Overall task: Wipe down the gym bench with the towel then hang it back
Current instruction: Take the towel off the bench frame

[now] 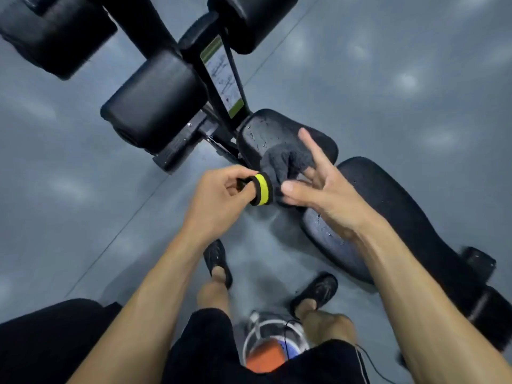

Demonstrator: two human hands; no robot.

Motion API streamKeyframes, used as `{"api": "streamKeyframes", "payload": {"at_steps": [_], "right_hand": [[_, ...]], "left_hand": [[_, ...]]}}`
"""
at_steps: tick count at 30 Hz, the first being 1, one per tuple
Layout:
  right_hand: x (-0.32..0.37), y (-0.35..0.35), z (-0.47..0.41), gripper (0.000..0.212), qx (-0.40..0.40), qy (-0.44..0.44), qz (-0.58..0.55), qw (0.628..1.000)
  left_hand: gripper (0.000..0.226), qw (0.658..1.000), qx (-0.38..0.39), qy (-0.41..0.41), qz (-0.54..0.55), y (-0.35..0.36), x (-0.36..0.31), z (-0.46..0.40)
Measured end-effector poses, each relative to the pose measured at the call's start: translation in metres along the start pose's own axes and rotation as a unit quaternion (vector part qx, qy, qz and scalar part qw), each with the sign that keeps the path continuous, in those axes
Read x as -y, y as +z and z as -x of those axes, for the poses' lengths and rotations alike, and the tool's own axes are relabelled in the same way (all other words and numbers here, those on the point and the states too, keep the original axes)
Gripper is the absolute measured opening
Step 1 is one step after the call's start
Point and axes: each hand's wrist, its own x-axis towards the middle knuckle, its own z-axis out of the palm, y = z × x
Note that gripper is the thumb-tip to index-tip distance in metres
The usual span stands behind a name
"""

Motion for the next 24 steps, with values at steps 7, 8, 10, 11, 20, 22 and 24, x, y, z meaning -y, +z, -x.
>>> {"api": "streamKeyframes", "payload": {"at_steps": [7,8,10,11,20,22,24], "right_hand": [[-0.112,0.022,-0.08,0.102,-0.04,0.009,0.06,0.997],[-0.126,0.024,-0.089,0.102,-0.04,0.008,0.063,0.997],[-0.151,0.025,-0.107,0.102,-0.034,0.002,0.071,0.997],[-0.163,0.025,-0.115,0.104,-0.027,0.005,0.074,0.997],[-0.194,0.033,-0.116,0.119,0.029,0.018,0.073,0.997],[-0.199,0.041,-0.11,0.114,0.038,-0.016,0.108,0.993],[-0.213,0.048,-0.109,0.096,0.017,-0.066,0.137,0.988]], "left_hand": [[0.012,0.998,0.022,-0.014,-0.053,0.009,0.116,-0.049],[0.014,0.997,0.031,-0.013,-0.07,0.009,0.131,-0.054],[0.015,0.993,0.032,0.001,-0.117,0.01,0.161,-0.065],[0.015,0.988,0.027,0.012,-0.15,0.013,0.174,-0.068],[0.005,0.991,-0.064,-0.018,-0.117,0.018,0.195,-0.045],[0.011,0.992,-0.09,-0.028,-0.087,0.017,0.199,-0.039],[0.016,0.992,-0.103,-0.028,-0.061,0.02,0.21,-0.04]]}}
